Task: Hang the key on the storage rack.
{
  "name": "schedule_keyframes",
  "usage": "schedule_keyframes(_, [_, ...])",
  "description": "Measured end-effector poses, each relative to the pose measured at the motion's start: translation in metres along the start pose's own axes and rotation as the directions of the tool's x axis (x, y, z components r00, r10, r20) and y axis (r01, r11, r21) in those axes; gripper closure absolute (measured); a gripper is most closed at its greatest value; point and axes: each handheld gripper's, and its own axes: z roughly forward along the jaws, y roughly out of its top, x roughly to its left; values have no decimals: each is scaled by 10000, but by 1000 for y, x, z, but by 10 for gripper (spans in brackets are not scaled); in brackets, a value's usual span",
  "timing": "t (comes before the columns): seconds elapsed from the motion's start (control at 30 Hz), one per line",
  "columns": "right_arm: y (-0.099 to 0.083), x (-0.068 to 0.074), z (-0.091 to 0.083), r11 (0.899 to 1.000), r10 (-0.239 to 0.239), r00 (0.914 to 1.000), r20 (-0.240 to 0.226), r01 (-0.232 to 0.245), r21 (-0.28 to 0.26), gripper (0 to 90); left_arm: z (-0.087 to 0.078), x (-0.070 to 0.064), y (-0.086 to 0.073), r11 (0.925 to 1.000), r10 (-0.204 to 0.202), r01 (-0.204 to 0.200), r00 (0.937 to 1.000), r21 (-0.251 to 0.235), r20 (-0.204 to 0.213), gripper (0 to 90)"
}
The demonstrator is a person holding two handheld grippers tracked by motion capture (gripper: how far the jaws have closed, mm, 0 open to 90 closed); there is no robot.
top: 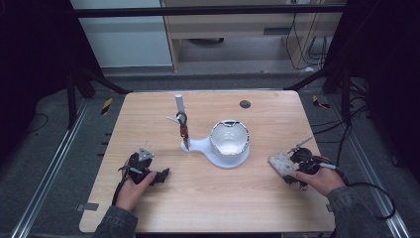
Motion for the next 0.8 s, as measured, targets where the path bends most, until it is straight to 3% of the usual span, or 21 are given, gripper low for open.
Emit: schedule_keyframes(0.8, [0,1,10,9993,53,10000,-9,-53,358,251,0,0,0,10000,-18,18,10000,-15,10,0])
